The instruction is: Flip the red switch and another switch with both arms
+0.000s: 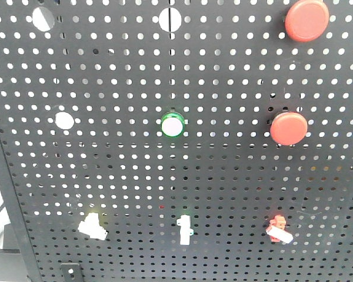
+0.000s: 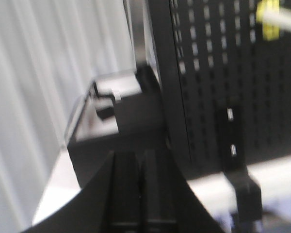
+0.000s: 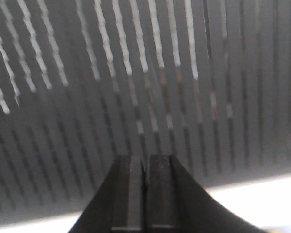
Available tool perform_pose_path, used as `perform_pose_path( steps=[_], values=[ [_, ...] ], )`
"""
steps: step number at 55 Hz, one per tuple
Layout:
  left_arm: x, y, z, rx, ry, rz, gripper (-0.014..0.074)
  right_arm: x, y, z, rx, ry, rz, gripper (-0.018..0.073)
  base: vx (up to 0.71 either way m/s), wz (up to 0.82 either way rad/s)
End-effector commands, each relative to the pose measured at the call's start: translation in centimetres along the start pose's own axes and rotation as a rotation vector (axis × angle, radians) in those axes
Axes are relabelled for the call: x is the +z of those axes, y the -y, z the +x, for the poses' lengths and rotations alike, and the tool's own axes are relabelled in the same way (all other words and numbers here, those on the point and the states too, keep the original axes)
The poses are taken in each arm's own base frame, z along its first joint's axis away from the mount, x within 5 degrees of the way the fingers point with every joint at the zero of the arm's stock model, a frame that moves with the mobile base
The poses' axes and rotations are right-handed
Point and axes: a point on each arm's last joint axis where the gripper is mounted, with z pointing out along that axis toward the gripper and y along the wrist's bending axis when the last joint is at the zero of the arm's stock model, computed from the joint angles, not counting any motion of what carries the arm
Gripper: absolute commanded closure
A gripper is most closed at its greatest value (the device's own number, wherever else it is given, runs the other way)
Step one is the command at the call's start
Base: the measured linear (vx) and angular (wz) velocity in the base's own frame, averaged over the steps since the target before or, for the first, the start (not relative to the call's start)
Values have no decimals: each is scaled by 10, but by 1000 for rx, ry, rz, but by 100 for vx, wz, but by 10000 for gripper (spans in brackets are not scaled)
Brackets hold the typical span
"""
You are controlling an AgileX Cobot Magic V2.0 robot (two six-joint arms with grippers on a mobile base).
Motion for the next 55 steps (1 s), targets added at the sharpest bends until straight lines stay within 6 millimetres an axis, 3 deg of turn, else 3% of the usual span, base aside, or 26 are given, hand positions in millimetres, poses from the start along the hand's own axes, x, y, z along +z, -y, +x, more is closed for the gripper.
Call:
perform_pose_path(
  steps=[1, 8, 14, 22, 32, 38, 45, 55],
  values=[
    [-3, -6, -16, -113, 213, -54, 594, -2, -3, -15, -28, 137, -23, 566, 0, 0],
    [-7, -11, -27, -265, 337, -83, 594, -5, -6, -37, -35, 199, -30, 566, 0, 0],
    [-11, -14, -48, -281, 413, -85, 594, -14, -12, -75, -88, 264, -29, 566, 0, 0],
    [-21, -18, -90, -278, 440, -56, 594, -18, -20, -131, -242, 244, 2, 566, 0, 0],
    [-8, -22, -137, -170, 312, -27, 594, 5, -27, -183, -355, 104, 20, 566, 0, 0],
    [16, -24, -155, -73, 171, -21, 594, 24, -29, -197, -353, 52, 19, 566, 0, 0],
    [39, -26, -164, -35, 134, -22, 594, 43, -29, -193, -283, -4, 8, 566, 0, 0],
    [49, -26, -167, -106, 186, -21, 594, 50, -31, -189, -182, -45, -19, 566, 0, 0]
  ],
)
